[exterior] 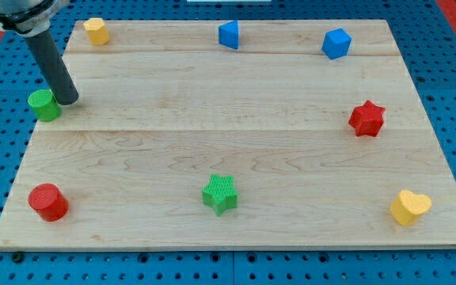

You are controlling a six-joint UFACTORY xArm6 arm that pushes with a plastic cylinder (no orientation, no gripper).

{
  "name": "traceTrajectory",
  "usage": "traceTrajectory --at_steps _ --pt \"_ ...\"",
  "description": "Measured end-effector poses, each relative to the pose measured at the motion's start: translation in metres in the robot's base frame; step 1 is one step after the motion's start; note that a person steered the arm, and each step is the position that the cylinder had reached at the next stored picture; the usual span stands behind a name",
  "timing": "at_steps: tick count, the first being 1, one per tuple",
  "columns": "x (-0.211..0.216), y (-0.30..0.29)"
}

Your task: Nudge green circle a bit right

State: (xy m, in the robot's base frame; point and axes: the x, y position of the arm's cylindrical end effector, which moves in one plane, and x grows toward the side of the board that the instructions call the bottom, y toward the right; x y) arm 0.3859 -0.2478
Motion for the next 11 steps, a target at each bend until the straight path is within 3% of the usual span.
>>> traceTrajectory --at_steps 6,8,9,10,11 --pt "0.004 0.02" --pt "-0.023 0.091" --pt "-0.062 0.029" --pt "-0.062 -0.055" --pt "-0.058 -0.057"
